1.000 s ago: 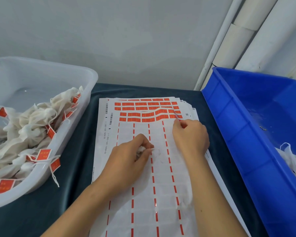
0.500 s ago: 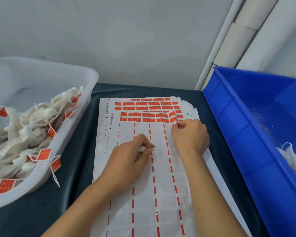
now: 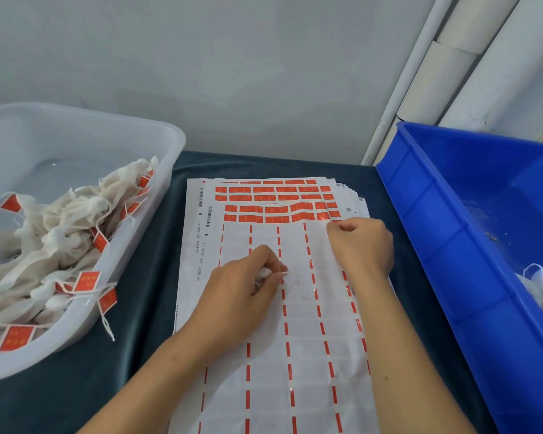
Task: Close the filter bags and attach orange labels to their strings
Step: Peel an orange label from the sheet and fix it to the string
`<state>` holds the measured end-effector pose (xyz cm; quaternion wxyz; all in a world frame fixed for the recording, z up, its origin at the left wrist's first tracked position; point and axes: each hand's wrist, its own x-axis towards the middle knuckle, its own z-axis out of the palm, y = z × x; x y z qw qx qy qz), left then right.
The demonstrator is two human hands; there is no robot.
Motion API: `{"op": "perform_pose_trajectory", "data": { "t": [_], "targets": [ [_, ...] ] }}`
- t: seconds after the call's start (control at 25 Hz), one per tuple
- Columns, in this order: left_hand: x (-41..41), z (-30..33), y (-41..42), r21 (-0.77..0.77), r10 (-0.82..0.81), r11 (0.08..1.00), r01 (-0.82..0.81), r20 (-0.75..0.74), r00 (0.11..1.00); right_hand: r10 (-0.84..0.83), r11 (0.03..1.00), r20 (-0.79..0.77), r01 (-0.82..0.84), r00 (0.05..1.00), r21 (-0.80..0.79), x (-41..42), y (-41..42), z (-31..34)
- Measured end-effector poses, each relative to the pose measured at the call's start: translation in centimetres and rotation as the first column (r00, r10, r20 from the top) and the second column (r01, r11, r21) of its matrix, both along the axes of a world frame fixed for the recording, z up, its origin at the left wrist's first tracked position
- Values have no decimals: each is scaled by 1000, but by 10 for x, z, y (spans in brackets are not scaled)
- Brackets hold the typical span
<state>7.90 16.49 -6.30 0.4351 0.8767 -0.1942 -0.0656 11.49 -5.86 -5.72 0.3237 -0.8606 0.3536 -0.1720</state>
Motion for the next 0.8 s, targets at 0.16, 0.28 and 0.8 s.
{"op": "perform_pose_trajectory", "data": {
  "t": [0.16, 0.28, 0.8],
  "targets": [
    [1, -1, 0, 9, 3, 1000, -3, -2, 1000, -63, 991, -39, 68, 997, 119, 8, -11, -3],
    [1, -1, 0, 3, 0, 1000, 0, -8, 1000, -83, 994, -31, 85, 996, 65, 9, -12, -7],
    [3, -4, 0, 11, 0, 1000, 0, 8, 1000, 20, 982, -67, -7, 998, 189, 6, -20, 4]
  ]
}}
